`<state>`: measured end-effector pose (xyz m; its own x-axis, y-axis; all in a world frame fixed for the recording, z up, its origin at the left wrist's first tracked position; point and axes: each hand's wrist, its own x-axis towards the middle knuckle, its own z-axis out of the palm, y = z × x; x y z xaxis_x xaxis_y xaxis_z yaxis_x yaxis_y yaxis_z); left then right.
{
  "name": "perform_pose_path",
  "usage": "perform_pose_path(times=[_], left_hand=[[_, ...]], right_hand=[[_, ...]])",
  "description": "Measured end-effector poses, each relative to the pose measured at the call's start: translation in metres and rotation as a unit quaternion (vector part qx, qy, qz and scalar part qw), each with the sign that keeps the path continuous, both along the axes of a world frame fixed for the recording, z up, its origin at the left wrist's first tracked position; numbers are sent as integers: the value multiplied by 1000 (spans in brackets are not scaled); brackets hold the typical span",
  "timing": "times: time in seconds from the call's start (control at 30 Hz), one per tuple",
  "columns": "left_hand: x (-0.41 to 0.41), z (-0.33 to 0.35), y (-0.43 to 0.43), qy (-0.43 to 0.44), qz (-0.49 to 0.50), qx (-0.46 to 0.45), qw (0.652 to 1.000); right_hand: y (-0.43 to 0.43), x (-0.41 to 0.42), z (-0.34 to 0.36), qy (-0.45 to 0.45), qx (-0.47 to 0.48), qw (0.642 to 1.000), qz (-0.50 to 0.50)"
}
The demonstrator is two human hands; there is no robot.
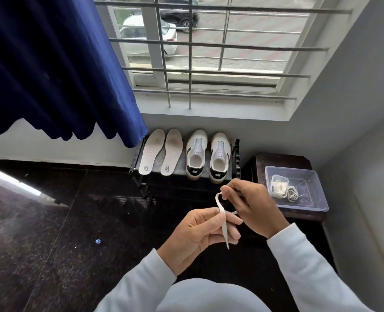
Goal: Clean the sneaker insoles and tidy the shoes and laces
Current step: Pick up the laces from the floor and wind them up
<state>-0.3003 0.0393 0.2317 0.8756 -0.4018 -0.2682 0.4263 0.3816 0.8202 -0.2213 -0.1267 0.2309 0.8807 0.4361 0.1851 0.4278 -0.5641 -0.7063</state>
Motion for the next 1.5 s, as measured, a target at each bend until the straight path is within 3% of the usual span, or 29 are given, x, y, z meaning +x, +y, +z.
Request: perform_pose_path(times=[0.2,0.4,0.57,0.63,0.8,0.93,1.1,1.27,1.37,1.5], left_hand=[[2,5,1,-6,94,-21,995],[6,-9,2,7,182,62,981],[2,-26,3,-17,150,202,968],[-2,-31,3,-26,112,219,969],[-19,-23,-4,1,20,118,993],[-19,-10,-2,-15,83,42,996],[-7,-20,9,-16,171,118,978],[-10,-39,17,-40,133,246,959],[-16,-40,17,-30,59,226,972],[-19,-29,14,-24,53,163,985]], right_hand=[[-3,-32,-33,70,11,997,9],[3,-78,-27,88,-18,992,90],[3,-73,9,45,-21,990,132],[2,-56,24,23,-13,993,117],[1,-9,12,59,5,998,15],[6,-21,-33,204,25,978,34],[17,-84,-38,152,-14,981,116],[17,-64,0,103,37,990,87],[19,-33,9,104,60,992,40],[22,-13,-22,217,54,975,-2]])
